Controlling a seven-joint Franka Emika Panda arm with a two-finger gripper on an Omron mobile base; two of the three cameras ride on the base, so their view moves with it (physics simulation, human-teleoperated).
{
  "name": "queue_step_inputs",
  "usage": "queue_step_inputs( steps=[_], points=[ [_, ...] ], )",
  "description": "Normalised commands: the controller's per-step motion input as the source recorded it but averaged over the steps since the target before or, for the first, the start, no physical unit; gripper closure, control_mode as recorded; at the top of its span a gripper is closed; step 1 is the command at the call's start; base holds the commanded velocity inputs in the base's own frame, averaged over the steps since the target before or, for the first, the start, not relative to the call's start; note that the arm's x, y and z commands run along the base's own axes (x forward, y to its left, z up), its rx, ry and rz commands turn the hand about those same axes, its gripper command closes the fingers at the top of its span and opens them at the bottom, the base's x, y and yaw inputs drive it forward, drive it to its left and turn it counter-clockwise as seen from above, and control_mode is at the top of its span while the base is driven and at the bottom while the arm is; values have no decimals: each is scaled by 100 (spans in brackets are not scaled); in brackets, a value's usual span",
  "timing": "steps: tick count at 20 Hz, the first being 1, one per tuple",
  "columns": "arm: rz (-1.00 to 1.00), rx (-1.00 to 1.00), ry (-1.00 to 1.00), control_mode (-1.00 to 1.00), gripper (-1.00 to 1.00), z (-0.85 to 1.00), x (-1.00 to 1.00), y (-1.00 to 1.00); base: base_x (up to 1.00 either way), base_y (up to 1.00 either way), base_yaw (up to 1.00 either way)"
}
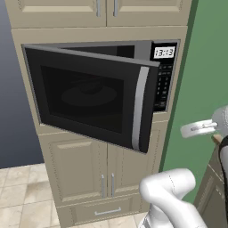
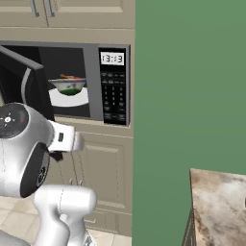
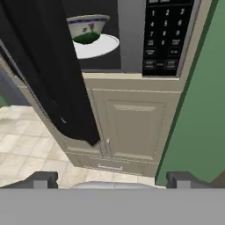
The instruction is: The microwave is finished heating the chicken drumstick and tomato. Take the bowl containing the food and place it on the dining counter.
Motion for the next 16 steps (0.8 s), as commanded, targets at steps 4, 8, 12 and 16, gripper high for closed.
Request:
queue_step_inputs(
  steps=[4, 8, 12, 16],
  points=[
    [25, 20, 0, -100, -100, 0, 98, -78, 0, 0, 0],
    [5, 23, 0, -100, -100, -7, 100, -11, 0, 0, 0],
    [0, 20, 0, -100, -100, -27, 91, 35, 0, 0, 0],
    [0, 24, 2, -100, -100, -1, 86, 49, 0, 0, 0]
  ],
)
